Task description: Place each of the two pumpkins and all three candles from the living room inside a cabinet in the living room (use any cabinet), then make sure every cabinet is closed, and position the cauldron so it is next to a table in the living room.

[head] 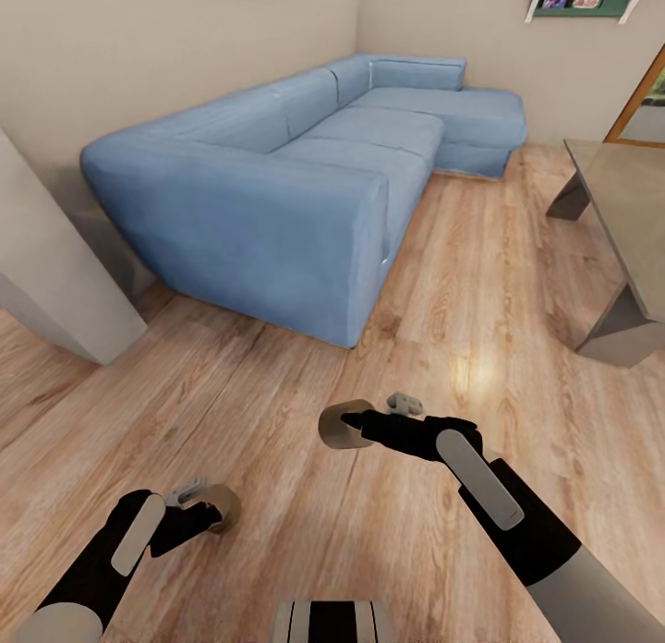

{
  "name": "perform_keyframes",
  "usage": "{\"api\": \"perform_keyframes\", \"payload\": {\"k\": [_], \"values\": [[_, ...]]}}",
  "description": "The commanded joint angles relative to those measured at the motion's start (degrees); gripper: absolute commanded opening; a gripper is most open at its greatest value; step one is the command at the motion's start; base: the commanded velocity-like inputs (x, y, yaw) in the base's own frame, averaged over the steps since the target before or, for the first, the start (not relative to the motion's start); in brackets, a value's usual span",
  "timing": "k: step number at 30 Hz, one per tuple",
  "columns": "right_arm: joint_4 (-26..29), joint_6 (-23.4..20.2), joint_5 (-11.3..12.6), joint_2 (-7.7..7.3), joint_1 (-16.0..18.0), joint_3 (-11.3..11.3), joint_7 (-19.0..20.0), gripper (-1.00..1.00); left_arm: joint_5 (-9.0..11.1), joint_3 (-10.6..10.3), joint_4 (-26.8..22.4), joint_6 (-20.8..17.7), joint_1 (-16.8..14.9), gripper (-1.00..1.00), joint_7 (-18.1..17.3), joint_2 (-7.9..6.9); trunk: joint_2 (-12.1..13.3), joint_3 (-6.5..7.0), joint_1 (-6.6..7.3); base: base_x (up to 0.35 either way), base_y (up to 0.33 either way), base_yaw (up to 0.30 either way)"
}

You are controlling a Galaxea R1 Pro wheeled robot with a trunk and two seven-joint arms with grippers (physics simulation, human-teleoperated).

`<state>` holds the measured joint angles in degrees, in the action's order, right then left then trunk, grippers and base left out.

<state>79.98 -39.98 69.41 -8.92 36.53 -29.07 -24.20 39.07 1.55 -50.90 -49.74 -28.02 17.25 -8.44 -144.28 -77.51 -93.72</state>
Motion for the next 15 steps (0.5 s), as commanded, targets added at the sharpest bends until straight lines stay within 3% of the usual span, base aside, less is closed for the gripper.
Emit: {"api": "perform_keyframes", "payload": {"k": [1,4,15], "values": [[0.1,0.1,0.6,-0.05,0.1,-0.1,-0.6,-1.00,0.6,0.0,-0.1,-0.2,0.0,1.00,0.5,0.00,0.0,-0.04,0.01,0.000,0.000,0.000],[0.1,0.1,0.6,-0.05,0.1,-0.1,-0.6,-1.00,0.7,0.0,-0.2,-0.2,0.0,1.00,0.5,0.00,0.0,-0.04,0.01,0.019,0.000,0.000],[-0.1,0.1,0.6,-0.05,0.0,-0.1,-0.6,-1.00,0.7,-0.1,-0.2,-0.2,0.0,1.00,0.5,0.00,0.0,-0.04,0.01,0.165,-0.045,0.000]]}}
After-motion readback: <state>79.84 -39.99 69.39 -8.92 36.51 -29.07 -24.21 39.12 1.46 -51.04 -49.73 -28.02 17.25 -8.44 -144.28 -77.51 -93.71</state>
